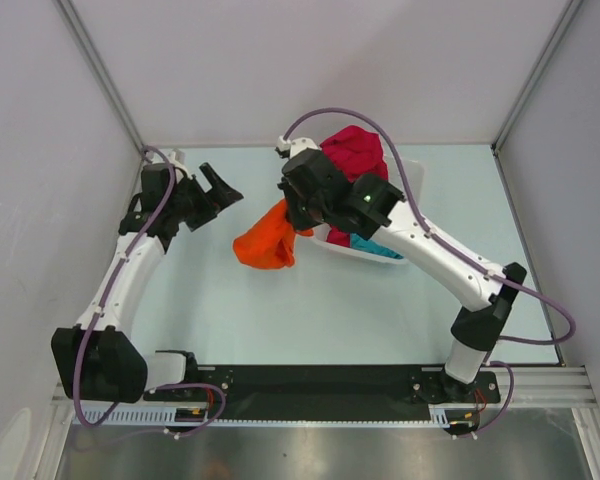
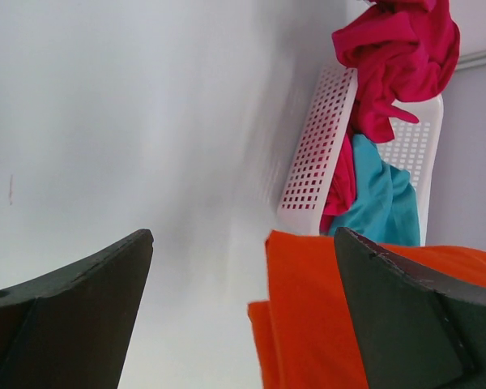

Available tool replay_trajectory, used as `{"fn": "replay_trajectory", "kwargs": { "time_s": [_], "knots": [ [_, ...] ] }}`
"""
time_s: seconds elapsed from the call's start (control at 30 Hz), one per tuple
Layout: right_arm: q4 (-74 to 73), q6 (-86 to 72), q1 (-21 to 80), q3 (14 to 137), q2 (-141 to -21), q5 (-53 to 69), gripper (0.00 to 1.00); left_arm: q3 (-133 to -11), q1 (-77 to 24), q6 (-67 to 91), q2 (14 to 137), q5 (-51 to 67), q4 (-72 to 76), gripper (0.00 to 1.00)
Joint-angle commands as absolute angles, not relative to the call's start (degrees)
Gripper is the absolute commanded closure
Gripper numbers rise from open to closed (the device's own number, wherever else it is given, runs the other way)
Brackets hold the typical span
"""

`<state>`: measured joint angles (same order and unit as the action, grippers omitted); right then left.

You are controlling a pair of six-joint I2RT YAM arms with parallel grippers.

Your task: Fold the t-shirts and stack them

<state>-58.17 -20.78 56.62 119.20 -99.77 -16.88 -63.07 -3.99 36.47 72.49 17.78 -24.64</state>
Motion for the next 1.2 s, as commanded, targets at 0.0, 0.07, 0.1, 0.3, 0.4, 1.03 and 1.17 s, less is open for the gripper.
{"fn": "replay_trajectory", "kwargs": {
  "time_s": [0.0,0.07,0.1,0.3,0.4,1.03,1.17],
  "knots": [
    [-49.41,-21.62,55.55,114.09,-102.21,-12.41,1.0,-62.4,-1.94,37.62,69.96,17.04,-26.1,0.0],
    [-47.04,-20.92,53.54,113.03,-104.83,-7.14,0.85,-62.58,-1.67,37.62,69.79,16.96,-26.37,0.0],
    [-46.5,-20.48,52.74,113.11,-105.9,-5.47,0.66,-62.67,-1.67,37.7,69.79,16.79,-26.45,0.0],
    [-44.56,-17.93,44.66,120.48,-114.07,-0.53,0.34,-63.46,-1.32,37.35,69.79,16.79,-26.98,0.0],
    [-45.61,-17.14,40.53,128.04,-118.12,0.97,0.32,-63.63,-1.23,37.27,70.22,16.87,-27.07,0.01],
    [-47.29,-15.91,21.36,142.74,-138.33,-0.53,0.28,-65.04,-1.23,36.48,74.26,19.34,-25.05,0.0],
    [-47.02,-16.52,21.01,142.65,-141.41,1.93,0.28,-65.39,-1.23,36.39,75.49,19.51,-24.79,0.0]
  ]
}}
